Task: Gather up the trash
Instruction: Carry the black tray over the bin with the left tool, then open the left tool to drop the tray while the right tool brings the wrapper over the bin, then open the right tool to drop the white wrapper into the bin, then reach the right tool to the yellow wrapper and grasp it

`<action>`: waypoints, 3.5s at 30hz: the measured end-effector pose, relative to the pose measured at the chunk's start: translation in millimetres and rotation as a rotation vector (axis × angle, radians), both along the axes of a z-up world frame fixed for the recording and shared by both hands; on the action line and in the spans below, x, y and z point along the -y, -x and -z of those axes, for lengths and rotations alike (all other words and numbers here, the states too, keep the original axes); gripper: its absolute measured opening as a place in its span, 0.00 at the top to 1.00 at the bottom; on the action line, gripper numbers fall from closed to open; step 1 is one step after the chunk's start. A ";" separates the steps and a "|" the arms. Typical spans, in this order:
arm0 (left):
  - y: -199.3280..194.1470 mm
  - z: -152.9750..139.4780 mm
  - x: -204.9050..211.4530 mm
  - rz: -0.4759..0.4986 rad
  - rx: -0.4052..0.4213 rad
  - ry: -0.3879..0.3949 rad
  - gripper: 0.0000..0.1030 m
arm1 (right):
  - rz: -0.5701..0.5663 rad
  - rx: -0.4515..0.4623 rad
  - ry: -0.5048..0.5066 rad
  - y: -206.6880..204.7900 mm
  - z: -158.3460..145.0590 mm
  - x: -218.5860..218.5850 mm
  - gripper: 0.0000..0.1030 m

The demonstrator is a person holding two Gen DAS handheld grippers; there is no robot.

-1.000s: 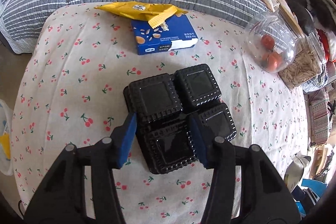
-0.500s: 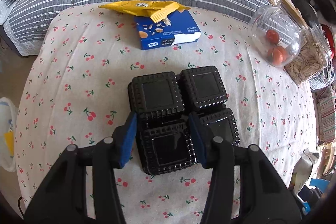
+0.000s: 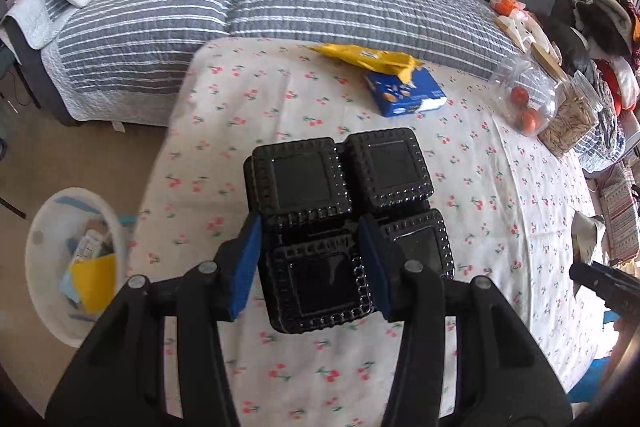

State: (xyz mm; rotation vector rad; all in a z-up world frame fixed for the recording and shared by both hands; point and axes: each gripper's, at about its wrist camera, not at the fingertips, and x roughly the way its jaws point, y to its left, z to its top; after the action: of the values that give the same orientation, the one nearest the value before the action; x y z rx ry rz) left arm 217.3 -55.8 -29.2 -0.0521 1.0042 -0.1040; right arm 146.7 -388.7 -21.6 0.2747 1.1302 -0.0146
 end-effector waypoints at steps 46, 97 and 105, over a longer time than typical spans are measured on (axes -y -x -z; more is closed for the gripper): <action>39.8 57.7 -241.7 -0.198 -0.165 0.158 0.53 | -0.413 -0.015 0.030 -17.8 37.2 -288.8 0.58; 54.3 39.1 -282.3 -0.302 -0.172 -0.057 0.08 | -0.428 -0.058 -0.058 -48.6 34.3 -364.2 0.33; 46.0 27.1 -238.7 -0.256 -0.153 -0.054 0.05 | -0.337 -0.079 -0.006 -47.2 33.8 -297.5 0.32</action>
State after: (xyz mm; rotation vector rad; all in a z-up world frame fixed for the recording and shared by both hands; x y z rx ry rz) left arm 171.3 182.9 -56.4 -0.1399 1.1438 0.1632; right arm 193.9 -91.3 -55.4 0.0867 1.2441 0.2783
